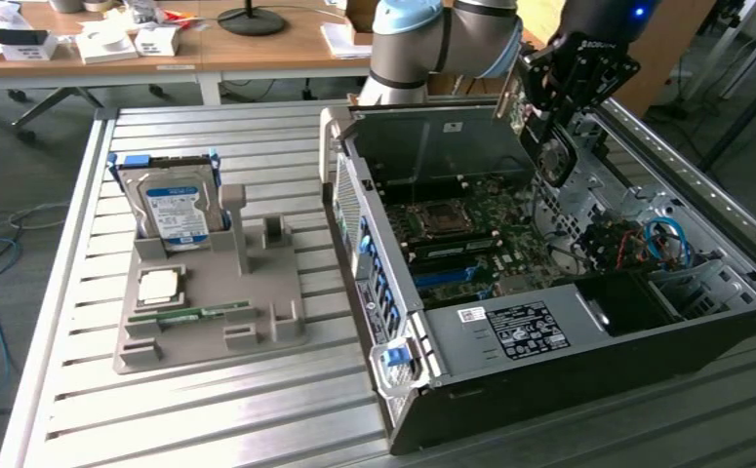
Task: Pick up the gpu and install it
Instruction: 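Insert the gpu into the slot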
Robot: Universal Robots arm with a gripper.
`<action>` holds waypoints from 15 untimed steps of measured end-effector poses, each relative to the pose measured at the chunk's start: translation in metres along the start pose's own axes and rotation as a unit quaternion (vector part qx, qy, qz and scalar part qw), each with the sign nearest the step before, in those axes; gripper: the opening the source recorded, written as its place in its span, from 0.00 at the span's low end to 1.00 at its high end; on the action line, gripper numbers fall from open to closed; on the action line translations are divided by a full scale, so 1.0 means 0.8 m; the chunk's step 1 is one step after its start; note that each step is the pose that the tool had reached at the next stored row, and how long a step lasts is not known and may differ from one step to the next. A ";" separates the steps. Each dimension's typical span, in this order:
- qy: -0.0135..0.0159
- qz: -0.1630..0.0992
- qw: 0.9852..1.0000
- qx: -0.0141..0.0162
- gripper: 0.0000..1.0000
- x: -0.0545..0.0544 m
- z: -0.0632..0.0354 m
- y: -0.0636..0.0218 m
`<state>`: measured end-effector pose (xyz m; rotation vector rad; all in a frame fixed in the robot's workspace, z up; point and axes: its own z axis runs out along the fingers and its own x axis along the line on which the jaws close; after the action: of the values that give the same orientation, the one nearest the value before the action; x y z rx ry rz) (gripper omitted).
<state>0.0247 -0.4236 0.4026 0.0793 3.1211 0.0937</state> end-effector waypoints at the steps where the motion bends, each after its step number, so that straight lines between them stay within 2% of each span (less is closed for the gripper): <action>1: 0.000 0.000 1.000 0.000 0.26 0.000 0.000 0.000; 15: 0.000 -0.001 1.000 0.000 0.26 0.000 0.000 0.000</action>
<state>0.0247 -0.4237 0.4026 0.0753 3.1213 0.0939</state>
